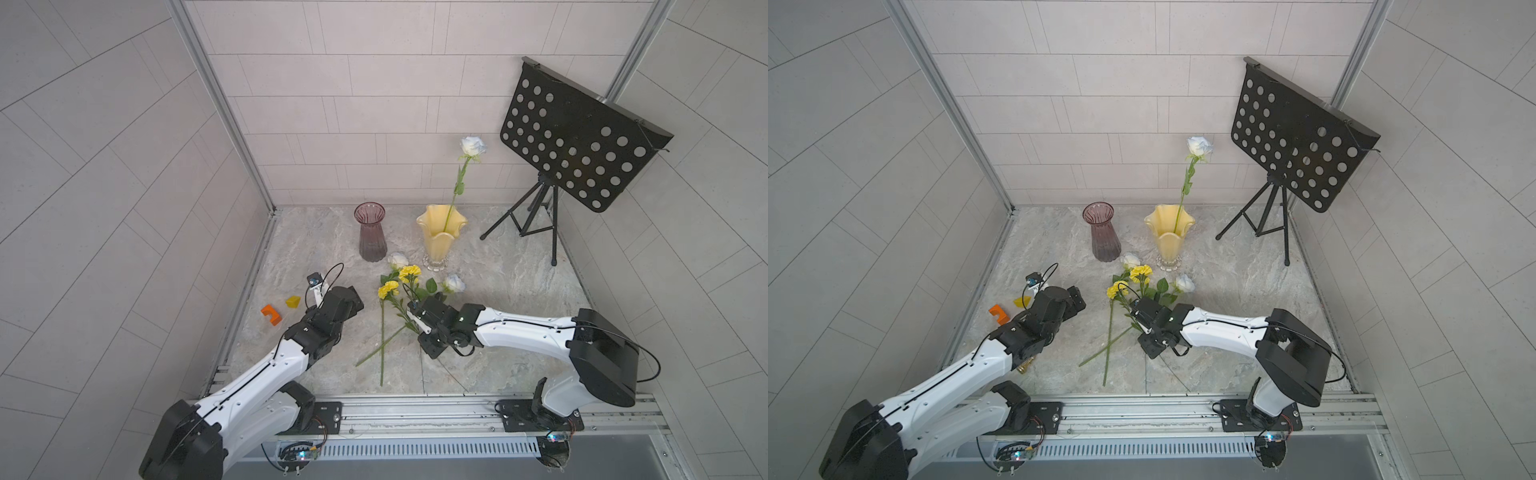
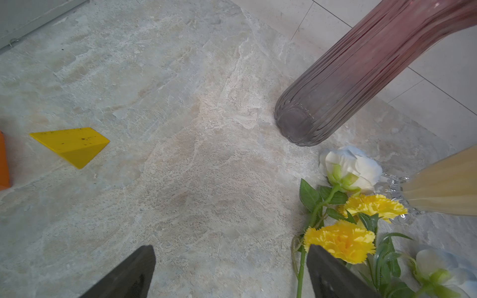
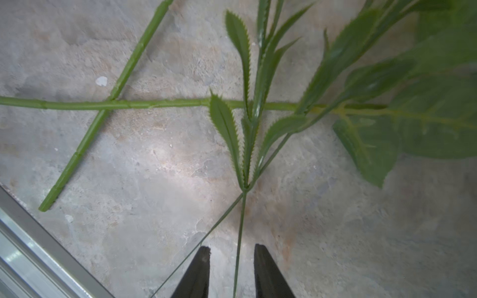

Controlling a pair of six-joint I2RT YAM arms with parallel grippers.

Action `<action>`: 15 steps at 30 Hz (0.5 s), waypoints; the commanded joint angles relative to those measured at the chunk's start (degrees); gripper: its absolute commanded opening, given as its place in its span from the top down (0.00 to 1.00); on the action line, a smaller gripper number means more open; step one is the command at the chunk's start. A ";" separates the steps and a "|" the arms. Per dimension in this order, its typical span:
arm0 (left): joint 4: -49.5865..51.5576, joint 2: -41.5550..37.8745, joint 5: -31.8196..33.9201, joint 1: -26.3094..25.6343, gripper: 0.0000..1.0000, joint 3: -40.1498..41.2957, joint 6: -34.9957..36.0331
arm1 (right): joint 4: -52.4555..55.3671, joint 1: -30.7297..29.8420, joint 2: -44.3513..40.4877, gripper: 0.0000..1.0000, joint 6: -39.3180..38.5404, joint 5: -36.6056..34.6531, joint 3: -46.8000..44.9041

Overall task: Arrange the flowers in different vases according to their colors
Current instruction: Pick up the flower at the center of the board.

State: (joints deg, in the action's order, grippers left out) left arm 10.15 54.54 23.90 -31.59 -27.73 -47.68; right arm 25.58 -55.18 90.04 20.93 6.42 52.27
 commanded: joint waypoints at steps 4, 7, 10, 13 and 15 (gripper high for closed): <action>-0.79 -0.63 -0.87 -0.05 0.01 -0.93 1.97 | 1.31 -0.09 3.27 0.69 -2.21 -1.43 2.77; -0.83 -1.31 -0.79 -0.06 0.01 -0.67 1.85 | 1.27 -0.10 4.53 0.72 -2.29 -1.58 2.75; -1.10 -1.74 -0.61 -0.07 0.01 -0.32 1.80 | 1.22 -0.11 4.88 0.72 -2.43 -1.60 2.36; -1.28 -1.89 -0.61 -0.07 0.01 -0.13 1.71 | 1.29 -0.10 4.30 0.72 -2.69 -1.64 1.77; -1.25 -1.76 -0.57 -0.05 0.01 -0.14 1.71 | 1.33 -0.11 3.34 0.72 -2.89 -2.04 1.31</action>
State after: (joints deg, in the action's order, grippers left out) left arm 9.61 53.34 22.96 -31.59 -27.73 -46.61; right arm 25.54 -55.18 94.50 18.87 5.78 54.48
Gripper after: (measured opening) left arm 0.991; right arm 0.282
